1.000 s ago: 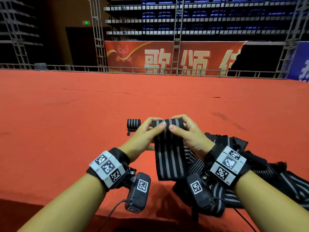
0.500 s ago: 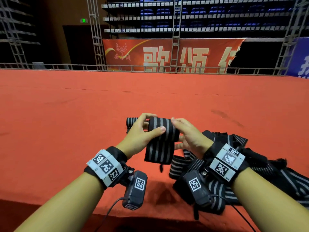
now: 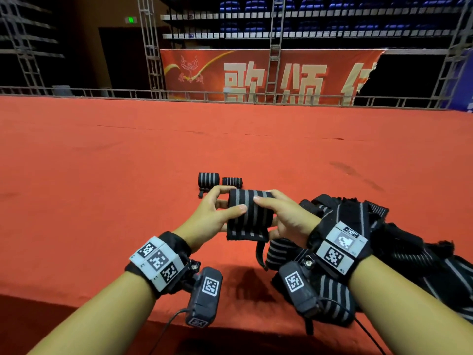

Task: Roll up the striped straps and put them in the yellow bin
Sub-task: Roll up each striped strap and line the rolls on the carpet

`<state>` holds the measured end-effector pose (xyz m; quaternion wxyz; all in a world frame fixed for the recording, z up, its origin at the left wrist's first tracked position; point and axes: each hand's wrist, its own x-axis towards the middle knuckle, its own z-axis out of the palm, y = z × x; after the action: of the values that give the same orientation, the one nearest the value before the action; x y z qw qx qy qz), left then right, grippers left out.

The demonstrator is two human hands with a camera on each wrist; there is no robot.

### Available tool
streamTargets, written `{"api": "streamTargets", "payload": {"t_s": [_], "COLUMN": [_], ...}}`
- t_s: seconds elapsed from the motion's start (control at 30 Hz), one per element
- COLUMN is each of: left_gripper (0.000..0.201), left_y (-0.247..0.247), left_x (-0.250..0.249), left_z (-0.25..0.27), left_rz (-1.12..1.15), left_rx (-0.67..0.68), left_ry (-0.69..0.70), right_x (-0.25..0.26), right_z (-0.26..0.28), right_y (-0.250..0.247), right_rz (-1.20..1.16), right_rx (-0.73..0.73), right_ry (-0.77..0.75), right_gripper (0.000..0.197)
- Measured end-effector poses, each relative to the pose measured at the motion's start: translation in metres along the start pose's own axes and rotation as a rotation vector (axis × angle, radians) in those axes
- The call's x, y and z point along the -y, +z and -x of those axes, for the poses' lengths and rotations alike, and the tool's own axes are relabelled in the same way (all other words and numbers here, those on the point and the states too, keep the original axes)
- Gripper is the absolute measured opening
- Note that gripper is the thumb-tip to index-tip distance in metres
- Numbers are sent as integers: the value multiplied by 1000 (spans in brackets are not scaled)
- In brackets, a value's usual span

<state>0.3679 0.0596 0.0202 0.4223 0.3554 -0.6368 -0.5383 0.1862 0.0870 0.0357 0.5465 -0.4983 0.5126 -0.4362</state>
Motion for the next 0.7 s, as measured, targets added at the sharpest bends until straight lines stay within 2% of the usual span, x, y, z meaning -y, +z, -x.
{"api": "streamTargets", "payload": {"t_s": [0.1,0.17,0.27,0.33,0.4,0.5,0.6,0.63,0.7], "left_gripper": [43,45,32,26,27,36,42,41,25], "left_y": [-14,-23,-35,-45,-56,-74,-91,-98,-112], "left_x": [11,18,26,31,37,50,68,75,91], "left_z": [-5,-12,-27,-42,-59,-87,-120,-133,-160], "left_rz": [-72,-121,-45,35,61,38,18,18,-24], "left_rx": [-6,-13,-65,-113,-169,-223,-249,-259,-273], "left_ry": [23,38,-43,-114,-125,-128,-192,-229,-274], "right_x": [-1,-3,-10,-15,-19,-25,-31,-34,-39], "right_z": [-13,-27,-56,-79,-102,-144,-189,-205,-236], "right_y": [10,17,26,33,41,48,53,54,57], "right_rz": [101,108,4,-49,-72,-39,38,63,112], "right_rx": [42,23,-37,-93,-91,-55,-80,-88,-115], "right_ry": [110,92,-20,-50,-23,68,117,134,178], "right_gripper": [49,43,19,24,31,40,41,40,39]}}
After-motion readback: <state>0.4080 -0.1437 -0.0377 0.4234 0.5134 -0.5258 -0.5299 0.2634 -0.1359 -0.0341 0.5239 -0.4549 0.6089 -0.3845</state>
